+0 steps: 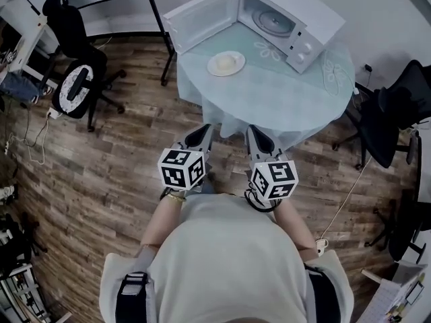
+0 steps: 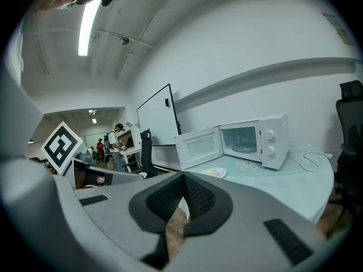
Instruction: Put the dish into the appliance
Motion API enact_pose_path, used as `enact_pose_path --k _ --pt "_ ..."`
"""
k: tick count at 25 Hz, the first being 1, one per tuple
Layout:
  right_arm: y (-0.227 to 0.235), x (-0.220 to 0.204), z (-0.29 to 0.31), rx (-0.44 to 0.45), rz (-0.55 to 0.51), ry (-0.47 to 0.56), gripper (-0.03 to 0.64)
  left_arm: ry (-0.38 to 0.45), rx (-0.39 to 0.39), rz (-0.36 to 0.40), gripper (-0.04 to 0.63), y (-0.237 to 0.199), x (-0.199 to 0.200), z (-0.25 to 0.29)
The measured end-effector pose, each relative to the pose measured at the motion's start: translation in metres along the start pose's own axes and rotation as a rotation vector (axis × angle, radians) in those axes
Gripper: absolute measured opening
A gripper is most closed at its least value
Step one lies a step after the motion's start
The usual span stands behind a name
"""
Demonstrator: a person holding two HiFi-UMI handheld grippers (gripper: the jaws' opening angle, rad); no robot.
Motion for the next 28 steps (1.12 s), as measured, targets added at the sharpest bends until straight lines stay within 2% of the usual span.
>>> enact_pose_path --k 5,20,28 --pt "-0.010 0.016 0.043 -0.056 0.020 0.046 0.005 -0.030 -0.061 0.031 0.009 -0.044 0.009 0.017" --pt "-0.035 0.030 0.154 -0.253 0.080 0.115 0.005 -0.112 -0.267 0.043 0.009 -0.150 0.023 0.067" --pt "-0.032 0.031 0.174 -0.360 0.099 0.145 0.005 -0.155 -0.362 -0.024 0.008 -0.181 0.017 0.101"
Point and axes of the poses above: the fingertips, and each gripper's own axes: z forward along the fingers, y to its right, x out of its top, the point moved 1 cm from there along -z, backward along the fingers, and after that the axes turned 14 degrees about z, right-handed, at the moved point
